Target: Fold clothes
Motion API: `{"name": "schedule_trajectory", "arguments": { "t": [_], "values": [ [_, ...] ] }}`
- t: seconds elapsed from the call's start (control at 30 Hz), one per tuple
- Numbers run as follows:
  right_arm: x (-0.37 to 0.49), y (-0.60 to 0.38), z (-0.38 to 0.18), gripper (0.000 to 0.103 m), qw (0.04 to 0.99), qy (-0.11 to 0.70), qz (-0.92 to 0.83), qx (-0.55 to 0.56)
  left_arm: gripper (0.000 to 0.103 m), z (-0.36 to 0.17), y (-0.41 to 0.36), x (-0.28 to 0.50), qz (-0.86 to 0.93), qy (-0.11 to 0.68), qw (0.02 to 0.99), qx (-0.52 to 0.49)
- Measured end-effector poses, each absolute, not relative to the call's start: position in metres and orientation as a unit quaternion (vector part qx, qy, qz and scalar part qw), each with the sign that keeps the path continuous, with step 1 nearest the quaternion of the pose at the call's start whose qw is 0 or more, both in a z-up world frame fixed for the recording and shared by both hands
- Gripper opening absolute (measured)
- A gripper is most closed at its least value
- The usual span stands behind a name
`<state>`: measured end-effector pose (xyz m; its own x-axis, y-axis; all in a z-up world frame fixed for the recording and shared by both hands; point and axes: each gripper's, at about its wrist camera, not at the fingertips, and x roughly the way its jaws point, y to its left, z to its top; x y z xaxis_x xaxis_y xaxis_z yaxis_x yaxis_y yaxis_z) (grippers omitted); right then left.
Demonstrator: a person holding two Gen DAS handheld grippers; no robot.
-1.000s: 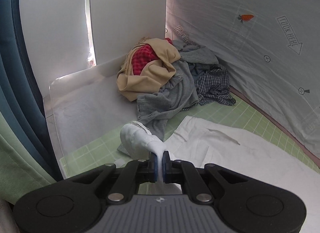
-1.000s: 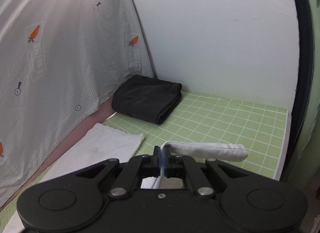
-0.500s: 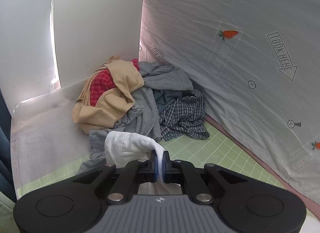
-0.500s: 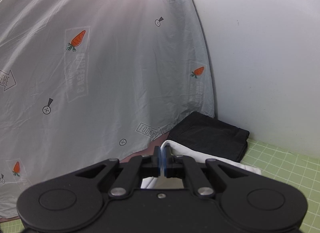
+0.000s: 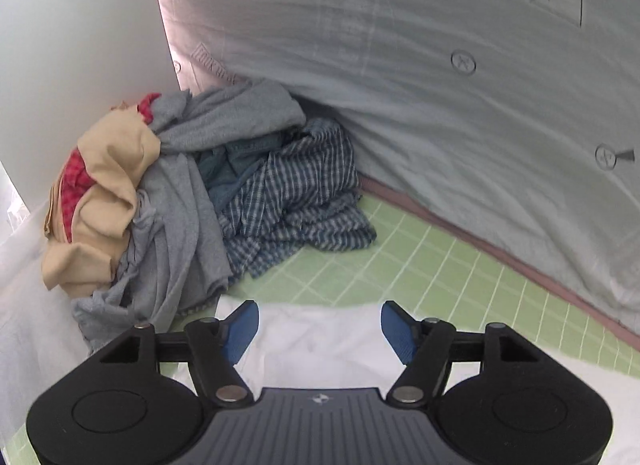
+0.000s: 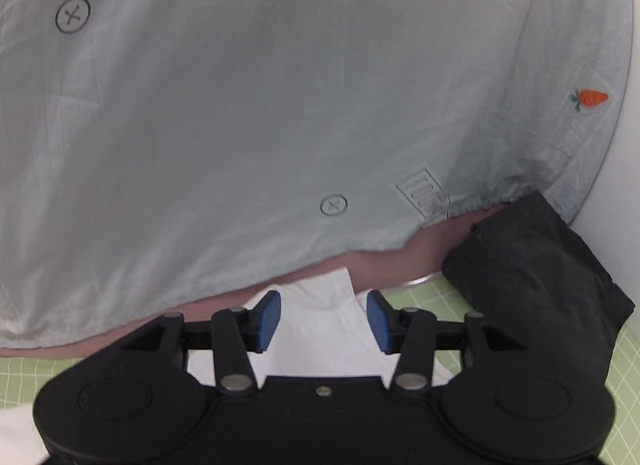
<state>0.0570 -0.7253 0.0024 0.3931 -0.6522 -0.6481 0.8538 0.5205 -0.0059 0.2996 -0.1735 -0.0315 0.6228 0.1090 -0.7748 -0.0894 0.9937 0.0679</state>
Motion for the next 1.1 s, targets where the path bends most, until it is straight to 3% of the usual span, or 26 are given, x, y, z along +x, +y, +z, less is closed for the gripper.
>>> {"name": "schedule_trajectory", "arguments": {
  "t": [0.27, 0.4, 0.5, 0.63, 0.77, 0.9, 0.97, 1.03, 1.1],
  "values": [
    [-0.030, -0.726, -0.085, 0.072, 0.712, 0.368, -0.533, 0.272, 0.071, -0.077, -0.169, 0.248, 0.045, 0.466, 0.881, 0.061],
    [-0.060, -0.729, -0.103, 0.074, 0.700, 0.336, -0.497, 0.388, 0.077, -0.078, -0.180, 0.240, 0.035, 0.463, 0.880, 0.095],
    [-0.068, -0.727, -0.106, 0.080, 0.690, 0.311, -0.493, 0.430, 0.078, -0.079, -0.184, 0.239, 0.040, 0.465, 0.879, 0.098],
    [-0.079, -0.735, -0.105, 0.081, 0.656, 0.261, -0.498, 0.504, 0.078, -0.076, -0.185, 0.235, 0.040, 0.466, 0.878, 0.096],
    [-0.084, -0.731, -0.101, 0.081, 0.625, 0.261, -0.564, 0.473, 0.078, -0.074, -0.183, 0.229, 0.039, 0.469, 0.878, 0.090],
    [-0.078, -0.729, -0.107, 0.090, 0.625, 0.285, -0.588, 0.428, 0.078, -0.077, -0.183, 0.226, 0.038, 0.472, 0.876, 0.094],
    [-0.071, -0.728, -0.109, 0.090, 0.631, 0.299, -0.590, 0.405, 0.078, -0.078, -0.184, 0.225, 0.039, 0.472, 0.875, 0.097],
    [-0.062, -0.726, -0.111, 0.087, 0.644, 0.317, -0.586, 0.376, 0.079, -0.079, -0.185, 0.226, 0.040, 0.472, 0.875, 0.097],
    [-0.053, -0.724, -0.112, 0.074, 0.657, 0.333, -0.583, 0.342, 0.082, -0.082, -0.184, 0.227, 0.040, 0.474, 0.875, 0.093]
  ]
}}
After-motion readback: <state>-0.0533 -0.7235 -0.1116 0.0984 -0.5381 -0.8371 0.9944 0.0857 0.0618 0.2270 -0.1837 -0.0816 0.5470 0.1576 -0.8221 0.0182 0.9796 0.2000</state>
